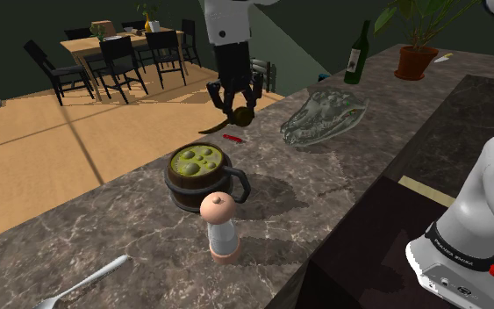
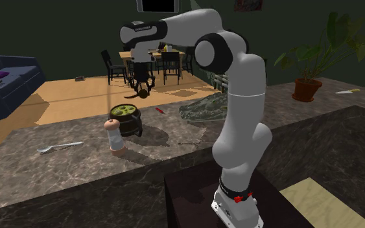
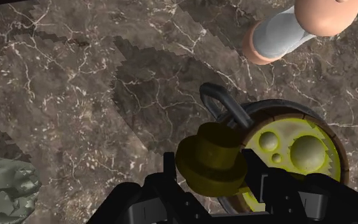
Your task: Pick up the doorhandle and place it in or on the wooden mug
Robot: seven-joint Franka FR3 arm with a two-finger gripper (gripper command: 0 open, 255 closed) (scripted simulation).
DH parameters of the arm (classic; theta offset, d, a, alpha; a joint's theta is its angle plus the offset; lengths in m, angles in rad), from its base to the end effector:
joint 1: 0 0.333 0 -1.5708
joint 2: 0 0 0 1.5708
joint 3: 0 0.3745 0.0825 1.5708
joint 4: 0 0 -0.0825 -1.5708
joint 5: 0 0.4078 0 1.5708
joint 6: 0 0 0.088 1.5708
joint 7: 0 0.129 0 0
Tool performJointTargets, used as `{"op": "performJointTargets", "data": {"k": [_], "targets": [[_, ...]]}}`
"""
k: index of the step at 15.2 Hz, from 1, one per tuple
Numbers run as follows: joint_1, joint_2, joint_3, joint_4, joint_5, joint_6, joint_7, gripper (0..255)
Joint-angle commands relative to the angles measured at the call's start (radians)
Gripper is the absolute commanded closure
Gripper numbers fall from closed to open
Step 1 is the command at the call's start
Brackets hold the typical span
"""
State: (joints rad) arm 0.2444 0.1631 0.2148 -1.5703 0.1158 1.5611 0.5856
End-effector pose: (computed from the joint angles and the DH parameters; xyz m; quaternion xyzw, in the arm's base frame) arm 0.5551 0.2803 0.5659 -0.9914 0.0670 0.1103 0.0231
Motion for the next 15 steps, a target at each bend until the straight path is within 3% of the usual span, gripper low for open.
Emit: {"op": "performJointTargets", "data": {"k": [1,4,15], "targets": [[0.027,0.070,0.017,0.093,-0.011,-0.018,0.046,255],[0.070,0.187,0.032,0.256,-0.034,-0.059,0.104,255],[0.066,0.176,0.029,0.092,-0.031,0.093,0.083,255]]}}
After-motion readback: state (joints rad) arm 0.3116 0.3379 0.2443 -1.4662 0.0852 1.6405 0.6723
